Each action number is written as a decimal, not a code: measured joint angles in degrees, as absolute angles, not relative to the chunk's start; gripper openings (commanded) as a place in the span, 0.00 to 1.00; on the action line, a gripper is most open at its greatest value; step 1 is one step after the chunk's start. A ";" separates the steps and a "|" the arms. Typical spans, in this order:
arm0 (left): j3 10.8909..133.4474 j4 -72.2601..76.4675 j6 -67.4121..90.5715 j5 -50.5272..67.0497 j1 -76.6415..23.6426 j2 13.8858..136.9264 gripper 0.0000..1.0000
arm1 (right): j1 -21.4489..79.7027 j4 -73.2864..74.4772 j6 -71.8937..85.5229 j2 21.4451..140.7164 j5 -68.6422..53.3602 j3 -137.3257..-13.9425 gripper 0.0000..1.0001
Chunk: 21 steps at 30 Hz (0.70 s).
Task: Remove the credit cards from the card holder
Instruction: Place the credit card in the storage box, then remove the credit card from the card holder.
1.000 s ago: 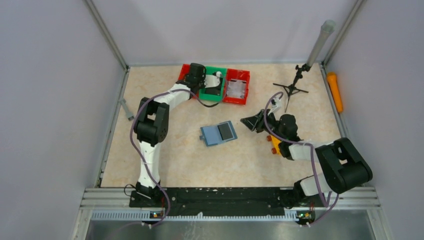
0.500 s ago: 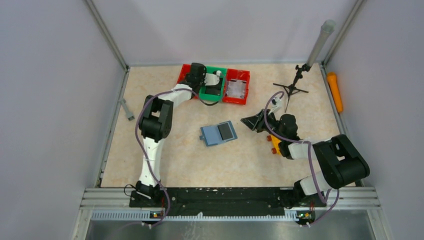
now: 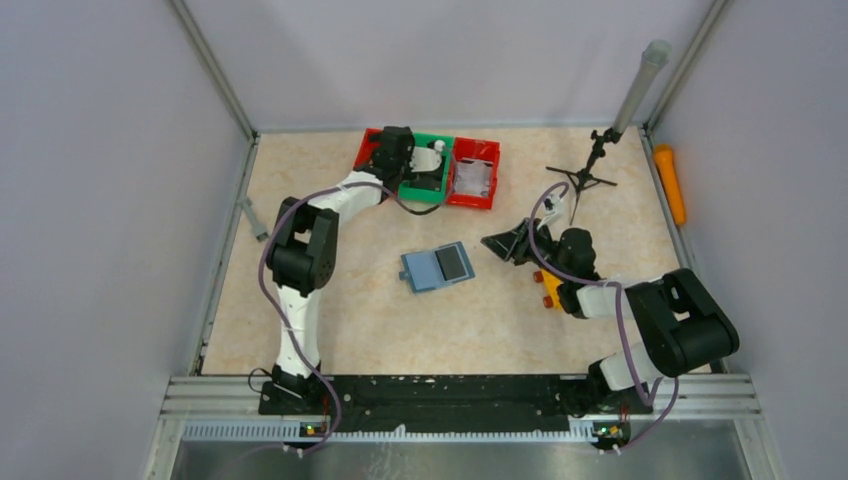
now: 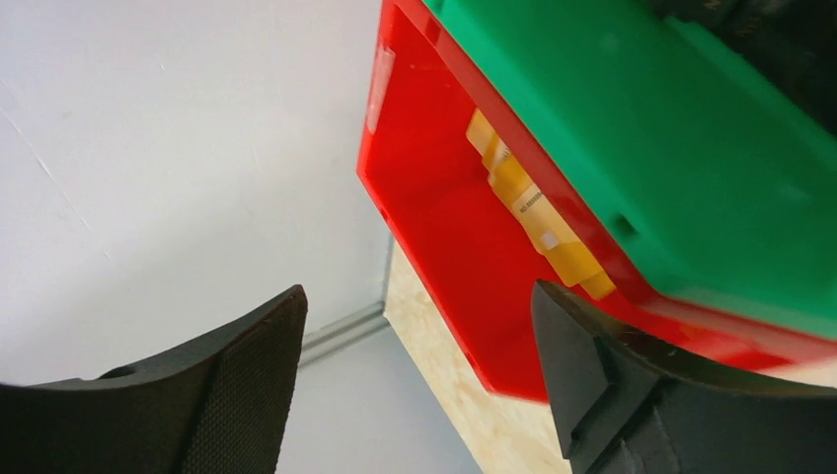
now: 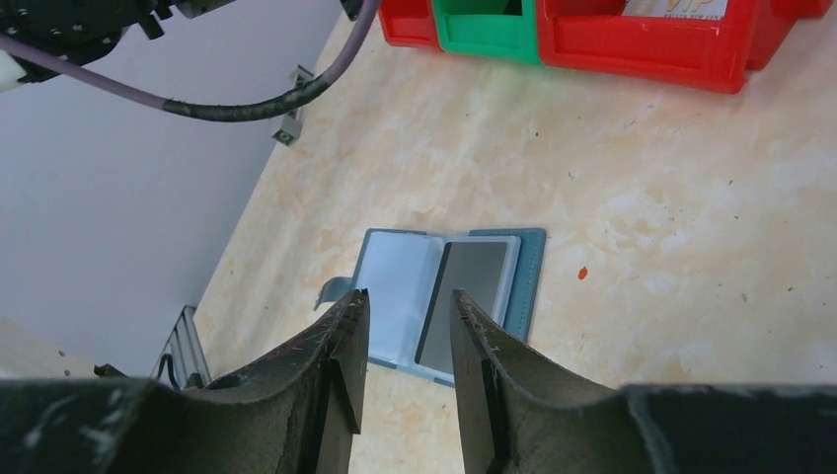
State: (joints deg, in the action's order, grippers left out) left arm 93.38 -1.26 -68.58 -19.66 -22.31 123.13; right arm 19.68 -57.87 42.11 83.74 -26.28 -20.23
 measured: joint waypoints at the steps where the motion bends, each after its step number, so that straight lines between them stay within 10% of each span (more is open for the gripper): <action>1: 92.07 -1.58 -68.07 -19.88 -22.76 121.89 0.88 | 19.68 -57.82 42.09 83.74 -26.30 -20.23 0.42; 5: 87.15 -2.13 -65.19 -20.51 -24.49 116.95 0.92 | 19.68 -57.21 41.98 83.83 -26.28 -20.23 0.50; 10: 81.71 -2.09 -58.24 -22.09 -27.18 109.71 0.99 | 19.66 -55.51 41.85 84.18 -26.06 -20.32 0.92; 21: 80.05 -13.93 -12.27 -37.04 -34.04 95.37 0.99 | 27.90 -33.39 31.00 73.28 -2.76 -25.71 0.95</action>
State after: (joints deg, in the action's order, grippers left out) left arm 80.05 -13.93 -12.27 -37.04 -34.04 95.37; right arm 27.90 -33.39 31.00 73.28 -2.76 -25.71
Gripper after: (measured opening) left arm 0.986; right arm 0.944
